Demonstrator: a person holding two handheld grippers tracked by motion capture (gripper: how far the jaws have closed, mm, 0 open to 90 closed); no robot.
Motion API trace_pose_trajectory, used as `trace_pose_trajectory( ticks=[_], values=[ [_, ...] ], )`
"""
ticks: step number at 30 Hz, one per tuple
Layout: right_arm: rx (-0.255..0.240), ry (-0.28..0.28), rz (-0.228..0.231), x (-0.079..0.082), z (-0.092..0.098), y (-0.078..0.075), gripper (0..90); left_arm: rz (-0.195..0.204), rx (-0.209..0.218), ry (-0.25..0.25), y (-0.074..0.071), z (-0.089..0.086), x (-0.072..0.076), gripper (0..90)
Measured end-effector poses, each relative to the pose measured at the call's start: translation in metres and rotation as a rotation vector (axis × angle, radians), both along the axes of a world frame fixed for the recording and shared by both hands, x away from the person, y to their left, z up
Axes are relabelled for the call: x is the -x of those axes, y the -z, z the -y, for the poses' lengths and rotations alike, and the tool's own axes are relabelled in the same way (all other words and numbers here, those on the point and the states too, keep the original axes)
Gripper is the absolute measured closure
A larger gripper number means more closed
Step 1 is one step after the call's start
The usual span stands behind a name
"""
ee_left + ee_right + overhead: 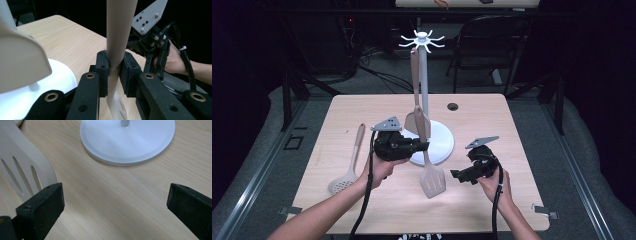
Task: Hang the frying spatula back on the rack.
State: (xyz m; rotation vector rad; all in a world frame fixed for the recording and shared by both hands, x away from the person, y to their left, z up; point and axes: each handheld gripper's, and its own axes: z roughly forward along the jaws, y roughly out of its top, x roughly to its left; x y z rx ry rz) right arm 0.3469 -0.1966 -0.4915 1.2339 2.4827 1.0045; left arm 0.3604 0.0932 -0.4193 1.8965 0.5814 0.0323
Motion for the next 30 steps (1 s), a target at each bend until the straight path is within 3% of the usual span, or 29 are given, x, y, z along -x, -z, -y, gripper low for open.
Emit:
trace_pose_trajectory(
  ticks=[11,30],
  values=[
    [0.006,0.005,-0.001,-0.001,0.002,0.000,0.8,0.035,0.000,-0.003,-0.019,0.006,-0.018,78.1],
    [0.011,0.006,-0.011,-0.001,0.002,0.000,1.1,0.073,-0.016,-0.024,-0.040,0.014,-0.043,78.1]
  ],
)
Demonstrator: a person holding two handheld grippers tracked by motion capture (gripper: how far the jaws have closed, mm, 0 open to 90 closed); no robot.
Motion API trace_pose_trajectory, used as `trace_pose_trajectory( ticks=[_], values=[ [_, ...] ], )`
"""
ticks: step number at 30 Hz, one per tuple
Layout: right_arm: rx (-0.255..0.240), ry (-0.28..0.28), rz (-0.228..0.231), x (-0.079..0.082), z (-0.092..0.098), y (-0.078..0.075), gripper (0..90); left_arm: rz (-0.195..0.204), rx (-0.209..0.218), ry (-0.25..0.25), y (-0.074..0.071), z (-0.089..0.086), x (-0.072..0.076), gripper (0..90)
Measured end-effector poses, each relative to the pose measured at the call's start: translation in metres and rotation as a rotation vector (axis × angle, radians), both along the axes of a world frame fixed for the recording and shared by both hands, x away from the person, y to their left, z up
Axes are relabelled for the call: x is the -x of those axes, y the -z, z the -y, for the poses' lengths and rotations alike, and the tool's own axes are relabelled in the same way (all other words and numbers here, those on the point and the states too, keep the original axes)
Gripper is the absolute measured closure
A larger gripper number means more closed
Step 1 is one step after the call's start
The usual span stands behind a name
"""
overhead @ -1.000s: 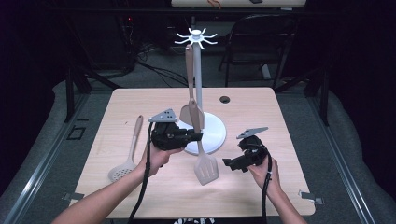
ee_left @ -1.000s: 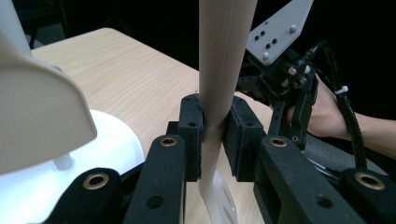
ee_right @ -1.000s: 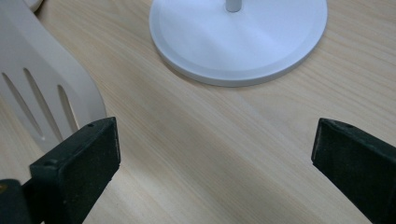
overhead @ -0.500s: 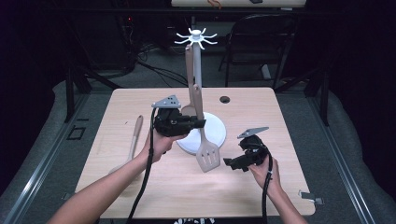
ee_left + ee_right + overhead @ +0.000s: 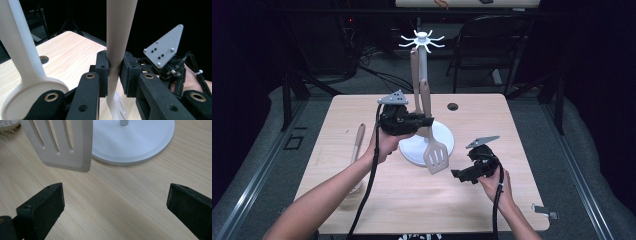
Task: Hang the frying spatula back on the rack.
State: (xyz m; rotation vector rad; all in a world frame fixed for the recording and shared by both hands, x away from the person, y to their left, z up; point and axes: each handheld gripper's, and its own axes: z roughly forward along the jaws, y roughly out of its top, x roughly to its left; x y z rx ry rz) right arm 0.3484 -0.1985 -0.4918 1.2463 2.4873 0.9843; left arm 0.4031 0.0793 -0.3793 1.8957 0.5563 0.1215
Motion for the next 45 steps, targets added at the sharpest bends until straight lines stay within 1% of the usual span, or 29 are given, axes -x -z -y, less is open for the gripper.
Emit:
trace_pose_trajectory(
  ticks=[4,10,11,18,30,37,41,42,44,45],
  values=[
    [0.004,-0.010,-0.001,0.000,0.000,0.000,1.1,0.014,-0.010,-0.005,-0.005,0.002,-0.004,78.1],
    [0.005,-0.013,-0.005,-0.001,0.000,0.000,1.2,0.022,-0.016,-0.014,-0.013,0.005,-0.011,78.1],
    [0.001,-0.013,-0.011,0.000,0.000,0.000,1.2,0.023,-0.016,-0.018,-0.014,0.005,-0.012,78.1],
    [-0.001,-0.017,-0.007,-0.001,0.000,0.000,1.3,0.050,-0.023,-0.019,-0.026,0.009,-0.016,78.1],
    [0.005,-0.014,-0.001,-0.001,0.000,0.001,1.5,0.069,-0.027,-0.024,-0.043,0.014,-0.025,78.1],
    [-0.002,-0.017,0.001,-0.001,-0.001,0.001,1.5,0.061,-0.022,-0.027,-0.047,0.015,-0.030,78.1],
    [-0.002,-0.020,-0.001,-0.001,-0.001,0.001,1.5,0.056,-0.016,-0.039,-0.049,0.015,-0.033,78.1],
    [-0.003,-0.016,-0.004,-0.001,-0.001,0.001,1.5,0.054,-0.020,-0.036,-0.050,0.015,-0.034,78.1],
    [-0.002,-0.016,-0.005,-0.001,-0.001,0.001,1.5,0.051,-0.017,-0.044,-0.050,0.015,-0.035,78.1],
    [-0.002,-0.016,-0.006,-0.001,-0.001,0.001,1.6,0.050,-0.026,-0.044,-0.051,0.015,-0.036,78.1]
  ],
)
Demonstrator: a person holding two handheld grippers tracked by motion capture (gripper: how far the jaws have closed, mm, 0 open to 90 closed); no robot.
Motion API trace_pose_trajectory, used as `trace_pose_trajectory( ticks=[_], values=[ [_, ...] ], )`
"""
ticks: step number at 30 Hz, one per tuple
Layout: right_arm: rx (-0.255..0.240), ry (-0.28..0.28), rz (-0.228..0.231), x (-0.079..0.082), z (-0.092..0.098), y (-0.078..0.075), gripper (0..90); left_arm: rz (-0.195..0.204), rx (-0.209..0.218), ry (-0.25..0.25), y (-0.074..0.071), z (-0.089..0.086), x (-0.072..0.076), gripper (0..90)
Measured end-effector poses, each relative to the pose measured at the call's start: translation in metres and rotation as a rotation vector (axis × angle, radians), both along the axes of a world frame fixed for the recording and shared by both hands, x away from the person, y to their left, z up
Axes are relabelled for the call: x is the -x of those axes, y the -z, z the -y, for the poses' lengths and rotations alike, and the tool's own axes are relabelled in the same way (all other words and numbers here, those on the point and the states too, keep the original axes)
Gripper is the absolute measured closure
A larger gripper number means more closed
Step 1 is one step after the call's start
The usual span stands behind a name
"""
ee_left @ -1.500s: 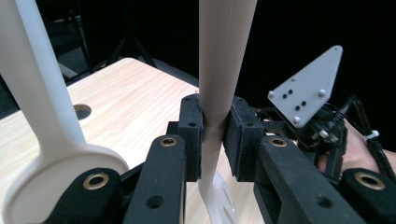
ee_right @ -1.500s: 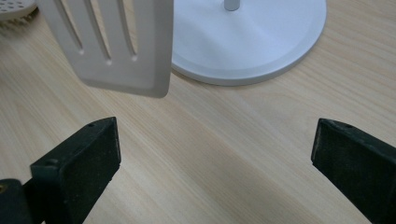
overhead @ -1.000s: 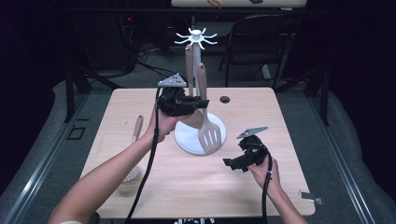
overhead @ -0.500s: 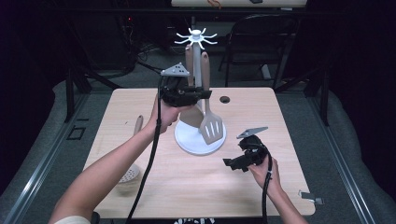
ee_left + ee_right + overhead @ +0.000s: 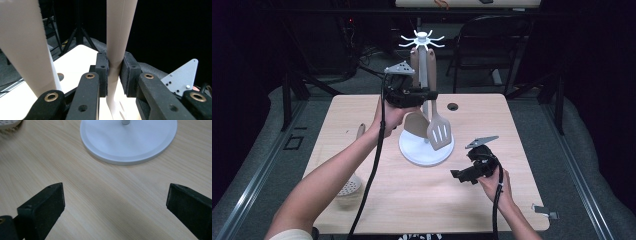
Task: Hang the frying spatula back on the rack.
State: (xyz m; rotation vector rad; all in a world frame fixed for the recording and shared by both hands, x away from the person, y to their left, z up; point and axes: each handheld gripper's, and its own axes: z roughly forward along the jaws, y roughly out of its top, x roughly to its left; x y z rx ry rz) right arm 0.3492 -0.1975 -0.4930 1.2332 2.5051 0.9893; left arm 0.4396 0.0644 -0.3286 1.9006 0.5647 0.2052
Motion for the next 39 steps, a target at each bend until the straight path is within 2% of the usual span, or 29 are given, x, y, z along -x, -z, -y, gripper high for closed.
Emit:
trace_pose_trajectory(
  ticks=[16,22,31,39],
  values=[
    [0.012,-0.002,0.003,0.000,0.000,0.000,1.6,-0.034,-0.001,-0.025,0.004,0.001,-0.010,78.0],
    [0.013,-0.003,0.001,0.000,0.000,0.000,1.6,-0.034,-0.011,-0.048,0.006,0.001,-0.013,78.0],
    [0.014,-0.003,0.002,0.000,0.000,0.000,1.6,-0.007,-0.037,-0.082,0.006,0.003,-0.012,77.9],
    [0.012,-0.005,0.006,0.000,0.000,0.000,1.6,0.032,-0.071,-0.119,0.006,0.004,-0.010,77.5]
  ],
)
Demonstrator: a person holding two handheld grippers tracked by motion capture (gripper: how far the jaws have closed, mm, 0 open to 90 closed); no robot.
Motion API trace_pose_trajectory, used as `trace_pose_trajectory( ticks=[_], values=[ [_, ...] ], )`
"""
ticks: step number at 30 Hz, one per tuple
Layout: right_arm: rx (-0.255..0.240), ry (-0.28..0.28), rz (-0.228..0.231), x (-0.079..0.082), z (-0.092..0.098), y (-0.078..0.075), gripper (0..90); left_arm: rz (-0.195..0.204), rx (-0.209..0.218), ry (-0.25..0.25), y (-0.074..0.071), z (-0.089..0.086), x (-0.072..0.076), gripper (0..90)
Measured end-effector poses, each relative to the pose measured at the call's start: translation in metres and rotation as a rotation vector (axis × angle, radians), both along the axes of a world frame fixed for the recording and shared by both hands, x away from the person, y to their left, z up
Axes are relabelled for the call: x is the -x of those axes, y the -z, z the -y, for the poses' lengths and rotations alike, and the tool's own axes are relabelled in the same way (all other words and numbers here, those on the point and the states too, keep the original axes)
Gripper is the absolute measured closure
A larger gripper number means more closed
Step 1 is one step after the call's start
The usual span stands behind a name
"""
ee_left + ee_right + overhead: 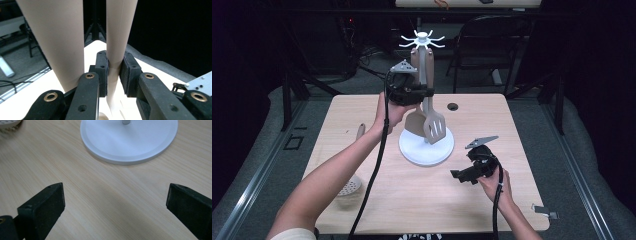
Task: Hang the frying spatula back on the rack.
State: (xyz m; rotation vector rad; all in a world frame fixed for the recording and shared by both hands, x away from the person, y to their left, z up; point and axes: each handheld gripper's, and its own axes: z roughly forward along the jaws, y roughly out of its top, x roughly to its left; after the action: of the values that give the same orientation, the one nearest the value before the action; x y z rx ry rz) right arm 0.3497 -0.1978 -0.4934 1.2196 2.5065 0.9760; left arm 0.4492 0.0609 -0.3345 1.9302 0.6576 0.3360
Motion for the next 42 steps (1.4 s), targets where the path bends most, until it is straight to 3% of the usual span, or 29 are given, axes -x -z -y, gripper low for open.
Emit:
trace_pose_trajectory(
  ticks=[10,21,32,42],
  values=[
    [0.000,0.000,-0.003,0.000,0.000,0.000,1.6,0.037,-0.012,-0.014,-0.002,0.000,0.008,71.0],
    [-0.010,0.001,-0.002,0.000,0.000,0.001,1.6,0.052,-0.026,-0.005,-0.003,-0.004,0.023,43.1],
    [-0.003,-0.006,-0.012,-0.001,0.000,0.000,1.6,0.058,-0.017,0.084,-0.005,-0.019,0.038,20.7],
    [0.003,-0.004,-0.012,-0.001,-0.001,0.001,1.7,0.059,-0.003,0.076,-0.008,-0.039,0.041,15.0]
  ],
)
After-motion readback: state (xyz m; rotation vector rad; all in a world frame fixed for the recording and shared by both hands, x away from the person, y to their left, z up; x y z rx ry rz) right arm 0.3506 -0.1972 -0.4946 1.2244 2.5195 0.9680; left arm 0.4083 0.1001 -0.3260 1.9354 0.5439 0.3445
